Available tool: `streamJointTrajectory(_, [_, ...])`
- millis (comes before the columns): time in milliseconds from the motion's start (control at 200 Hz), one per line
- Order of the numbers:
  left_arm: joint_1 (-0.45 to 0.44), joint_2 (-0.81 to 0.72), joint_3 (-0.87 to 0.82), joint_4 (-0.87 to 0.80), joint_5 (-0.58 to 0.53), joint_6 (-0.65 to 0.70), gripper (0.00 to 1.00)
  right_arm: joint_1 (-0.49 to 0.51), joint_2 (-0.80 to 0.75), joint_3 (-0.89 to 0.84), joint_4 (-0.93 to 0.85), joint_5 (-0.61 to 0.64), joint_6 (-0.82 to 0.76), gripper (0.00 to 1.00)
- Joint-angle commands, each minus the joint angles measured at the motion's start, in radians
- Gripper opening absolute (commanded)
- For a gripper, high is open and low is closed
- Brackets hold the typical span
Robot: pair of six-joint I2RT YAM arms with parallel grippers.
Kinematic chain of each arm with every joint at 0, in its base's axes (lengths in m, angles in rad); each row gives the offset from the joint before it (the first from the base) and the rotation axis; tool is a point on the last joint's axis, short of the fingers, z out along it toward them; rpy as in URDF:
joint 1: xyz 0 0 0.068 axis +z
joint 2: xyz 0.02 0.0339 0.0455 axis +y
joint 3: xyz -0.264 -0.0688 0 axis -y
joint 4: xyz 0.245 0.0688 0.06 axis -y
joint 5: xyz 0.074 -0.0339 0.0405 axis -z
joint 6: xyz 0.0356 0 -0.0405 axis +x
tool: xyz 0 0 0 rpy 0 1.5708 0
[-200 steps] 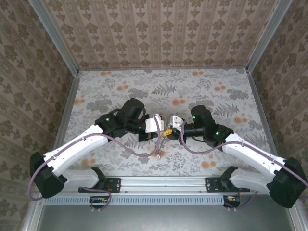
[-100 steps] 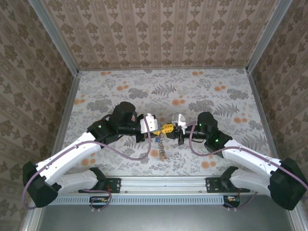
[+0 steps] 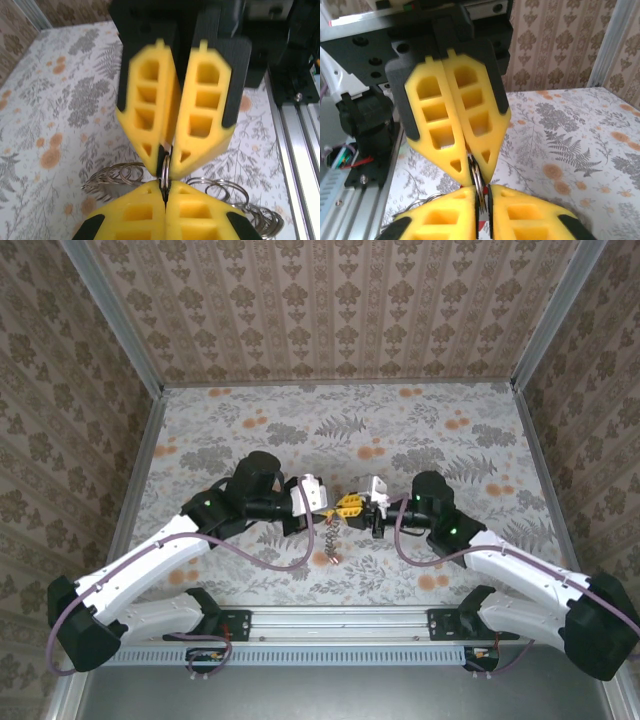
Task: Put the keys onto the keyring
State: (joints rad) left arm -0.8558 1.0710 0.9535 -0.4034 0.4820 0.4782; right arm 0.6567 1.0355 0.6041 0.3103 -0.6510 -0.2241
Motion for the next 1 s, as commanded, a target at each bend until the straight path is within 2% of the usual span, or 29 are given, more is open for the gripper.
streamJointTrajectory(0, [0.002, 0.025, 0.076, -0.116, 0.014, 0.054, 0.00, 0.008, 0.009, 0.127, -0.353, -0.023, -0.247, 0.23])
streamJointTrajectory(75, [-0.004, 0.053, 0.110, -0.159, 0.024, 0.076, 0.00, 0.020, 0.034, 0.155, -0.409, -0.017, -0.281, 0.24])
streamJointTrajectory(230, [-0.009, 0.091, 0.145, -0.186, 0.027, 0.096, 0.00, 0.061, 0.083, 0.176, -0.401, 0.039, -0.275, 0.24])
streamJointTrajectory(380, [-0.010, 0.096, 0.154, -0.185, 0.030, 0.101, 0.00, 0.063, 0.095, 0.190, -0.426, 0.076, -0.277, 0.26])
streamJointTrajectory(620, [-0.011, 0.094, 0.156, -0.195, 0.046, 0.124, 0.00, 0.063, 0.101, 0.199, -0.451, 0.105, -0.271, 0.24])
streamJointTrajectory(995, [-0.010, 0.090, 0.144, -0.165, 0.051, 0.111, 0.00, 0.063, 0.139, 0.209, -0.376, 0.019, -0.173, 0.20])
